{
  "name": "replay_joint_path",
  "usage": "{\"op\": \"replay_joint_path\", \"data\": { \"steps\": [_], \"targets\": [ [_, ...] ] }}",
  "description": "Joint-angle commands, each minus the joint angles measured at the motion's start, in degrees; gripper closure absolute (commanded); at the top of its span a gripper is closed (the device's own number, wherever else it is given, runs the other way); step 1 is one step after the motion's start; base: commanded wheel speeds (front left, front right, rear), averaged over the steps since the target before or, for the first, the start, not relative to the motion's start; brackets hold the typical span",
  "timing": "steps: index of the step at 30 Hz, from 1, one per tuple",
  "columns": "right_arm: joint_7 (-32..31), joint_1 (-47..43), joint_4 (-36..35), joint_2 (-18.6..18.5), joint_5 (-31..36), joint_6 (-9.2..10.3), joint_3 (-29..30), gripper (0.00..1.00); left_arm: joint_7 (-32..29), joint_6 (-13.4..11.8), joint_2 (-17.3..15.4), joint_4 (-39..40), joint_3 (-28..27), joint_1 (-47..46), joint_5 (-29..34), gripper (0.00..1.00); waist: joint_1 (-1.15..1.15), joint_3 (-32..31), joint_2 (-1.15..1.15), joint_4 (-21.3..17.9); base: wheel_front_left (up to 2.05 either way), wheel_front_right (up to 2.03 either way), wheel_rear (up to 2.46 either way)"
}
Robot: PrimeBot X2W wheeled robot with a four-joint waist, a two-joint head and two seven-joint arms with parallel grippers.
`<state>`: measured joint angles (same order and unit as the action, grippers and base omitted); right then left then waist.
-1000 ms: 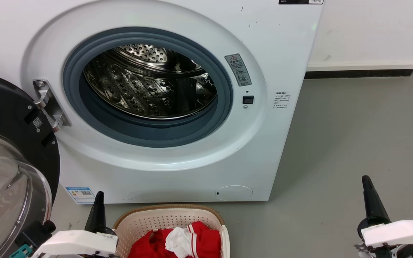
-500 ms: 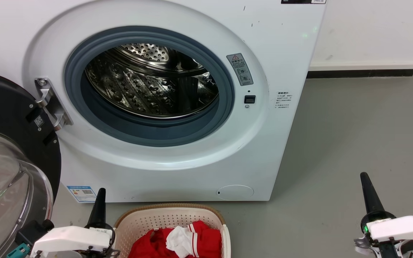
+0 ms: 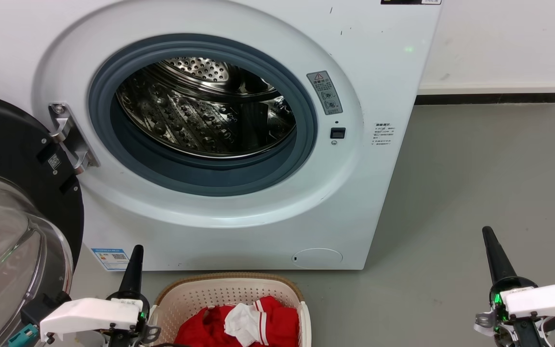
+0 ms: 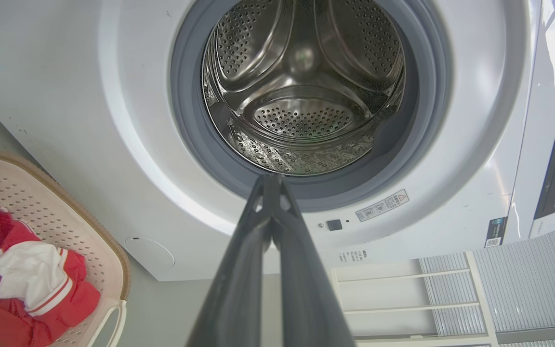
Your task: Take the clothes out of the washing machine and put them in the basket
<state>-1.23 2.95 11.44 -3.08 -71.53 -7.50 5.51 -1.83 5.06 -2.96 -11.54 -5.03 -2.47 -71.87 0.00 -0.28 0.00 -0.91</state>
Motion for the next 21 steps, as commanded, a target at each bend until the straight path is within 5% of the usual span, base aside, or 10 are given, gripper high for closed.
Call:
{"op": "replay_joint_path", "data": {
  "steps": [1, 21],
  "targets": [
    [-0.4, 1.2, 0.0, -0.3, -1.4, 0.00, 0.1, 1.00, -0.3, 0.5, 0.0, 0.0, -0.3, -1.1, -1.3, 1.00, 0.00, 0.0, 0.00, 0.0, 0.00, 0.00, 0.00],
    [-2.9, 2.5, 1.4, -0.2, -11.9, 0.01, 0.4, 1.00, -2.7, 1.5, 0.1, -1.4, -1.0, -2.8, -11.5, 1.00, 0.00, 0.2, 0.00, 0.4, 0.00, 0.00, 0.00]
  ]
}}
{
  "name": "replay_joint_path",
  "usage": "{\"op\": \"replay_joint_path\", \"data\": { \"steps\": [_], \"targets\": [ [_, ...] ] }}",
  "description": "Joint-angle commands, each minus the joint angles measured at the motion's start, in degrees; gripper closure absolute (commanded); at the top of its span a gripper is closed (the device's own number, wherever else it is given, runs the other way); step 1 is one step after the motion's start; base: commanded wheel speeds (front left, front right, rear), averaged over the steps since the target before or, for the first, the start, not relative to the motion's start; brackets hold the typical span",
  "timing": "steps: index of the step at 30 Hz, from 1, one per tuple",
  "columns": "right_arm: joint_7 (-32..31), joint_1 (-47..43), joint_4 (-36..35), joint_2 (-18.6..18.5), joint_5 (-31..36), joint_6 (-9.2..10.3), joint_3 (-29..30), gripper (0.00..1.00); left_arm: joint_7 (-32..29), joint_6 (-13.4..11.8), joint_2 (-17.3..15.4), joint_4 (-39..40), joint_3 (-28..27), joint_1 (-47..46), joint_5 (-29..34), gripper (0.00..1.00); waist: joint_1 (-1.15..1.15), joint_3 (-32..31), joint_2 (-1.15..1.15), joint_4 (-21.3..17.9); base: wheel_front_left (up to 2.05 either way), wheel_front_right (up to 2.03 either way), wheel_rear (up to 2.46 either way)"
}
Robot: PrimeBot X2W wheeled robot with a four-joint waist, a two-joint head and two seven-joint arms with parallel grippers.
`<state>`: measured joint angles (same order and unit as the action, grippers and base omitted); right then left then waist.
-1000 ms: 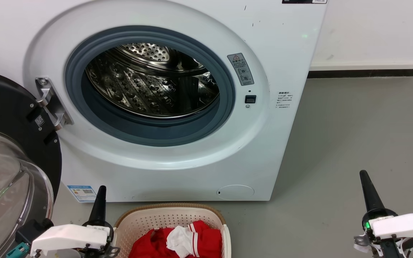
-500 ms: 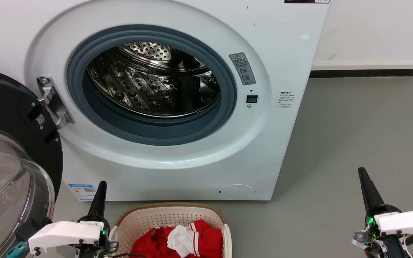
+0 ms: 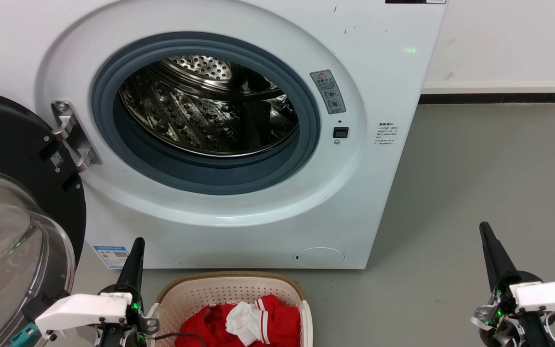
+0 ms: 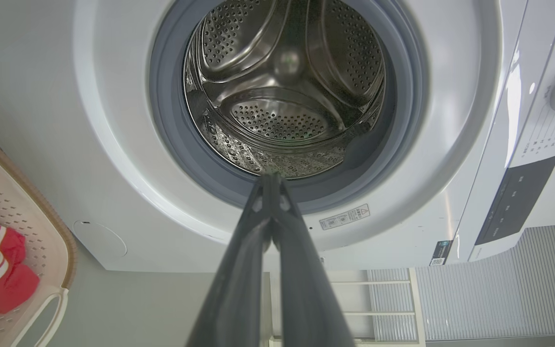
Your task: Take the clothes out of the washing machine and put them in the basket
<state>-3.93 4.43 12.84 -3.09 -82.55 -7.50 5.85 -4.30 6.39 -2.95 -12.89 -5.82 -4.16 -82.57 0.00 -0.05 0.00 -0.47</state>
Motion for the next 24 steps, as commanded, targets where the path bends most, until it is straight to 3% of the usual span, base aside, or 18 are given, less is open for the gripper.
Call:
{"op": "replay_joint_path", "data": {
  "steps": [1, 24],
  "targets": [
    [-0.3, 1.1, 0.0, -0.2, -1.3, 0.01, 0.1, 1.00, -0.4, 0.3, 0.1, -0.1, -0.2, -1.2, -1.2, 1.00, 0.00, 0.0, 0.00, 0.0, 0.00, 0.00, 0.00],
    [-2.5, 2.1, 1.3, -0.1, -10.2, 0.02, 0.4, 1.00, -2.4, 1.2, 0.1, -1.3, -0.9, -2.3, -9.9, 1.00, 0.00, 0.2, 0.00, 0.5, 0.00, 0.00, 0.00]
  ]
}}
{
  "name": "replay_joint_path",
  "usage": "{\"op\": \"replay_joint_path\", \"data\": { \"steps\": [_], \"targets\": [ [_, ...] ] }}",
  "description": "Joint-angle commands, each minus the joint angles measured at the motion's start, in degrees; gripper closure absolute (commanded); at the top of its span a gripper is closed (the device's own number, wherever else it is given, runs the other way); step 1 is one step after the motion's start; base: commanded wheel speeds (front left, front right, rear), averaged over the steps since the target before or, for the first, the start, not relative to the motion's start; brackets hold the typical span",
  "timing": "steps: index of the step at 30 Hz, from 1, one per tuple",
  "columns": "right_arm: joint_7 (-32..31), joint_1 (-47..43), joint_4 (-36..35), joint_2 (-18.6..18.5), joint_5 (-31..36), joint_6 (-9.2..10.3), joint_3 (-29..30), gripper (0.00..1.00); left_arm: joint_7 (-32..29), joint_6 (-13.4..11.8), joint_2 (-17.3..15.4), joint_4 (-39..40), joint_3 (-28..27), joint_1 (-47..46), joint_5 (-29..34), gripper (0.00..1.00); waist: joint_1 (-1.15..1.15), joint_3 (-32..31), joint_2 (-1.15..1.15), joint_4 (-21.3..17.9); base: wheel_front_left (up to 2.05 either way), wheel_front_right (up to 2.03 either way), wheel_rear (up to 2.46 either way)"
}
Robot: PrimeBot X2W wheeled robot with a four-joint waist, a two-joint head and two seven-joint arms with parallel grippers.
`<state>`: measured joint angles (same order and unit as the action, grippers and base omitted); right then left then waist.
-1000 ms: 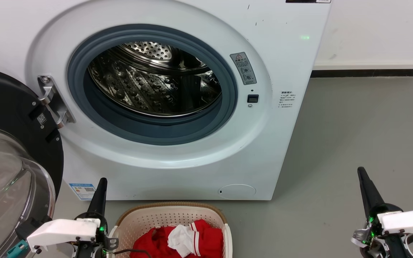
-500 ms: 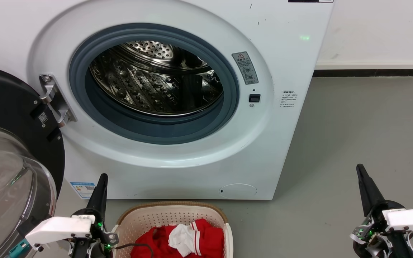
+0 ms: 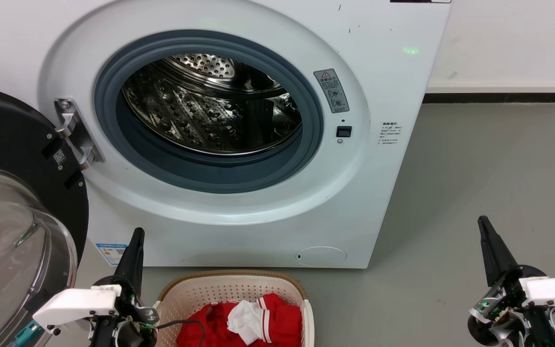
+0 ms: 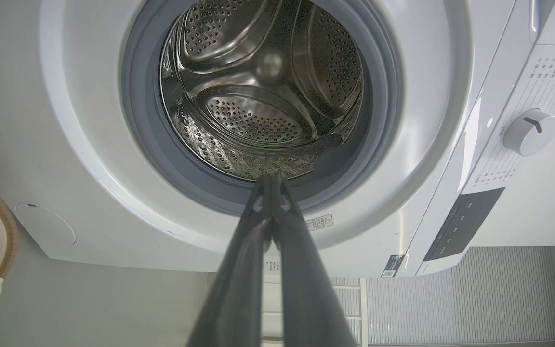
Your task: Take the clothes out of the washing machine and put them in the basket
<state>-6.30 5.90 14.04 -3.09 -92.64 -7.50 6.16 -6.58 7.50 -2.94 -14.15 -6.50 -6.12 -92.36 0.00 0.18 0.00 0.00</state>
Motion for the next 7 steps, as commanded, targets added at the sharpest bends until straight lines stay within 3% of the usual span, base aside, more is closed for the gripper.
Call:
{"op": "replay_joint_path", "data": {
  "steps": [1, 7],
  "targets": [
    [-0.1, 0.6, 0.1, -0.1, -0.1, 0.02, 0.1, 1.00, -0.2, 0.1, 0.1, 0.0, -0.2, -0.4, -0.1, 1.00, 0.00, 0.0, 0.00, 0.0, 0.00, 0.00, 0.00],
    [-0.2, 0.6, 0.1, -0.1, 0.0, 0.02, 0.1, 1.00, -0.2, 0.1, 0.1, 0.0, -0.2, -0.4, -0.1, 1.00, 0.00, 0.0, 0.00, 0.0, 0.00, 0.00, 0.00]
  ]
}}
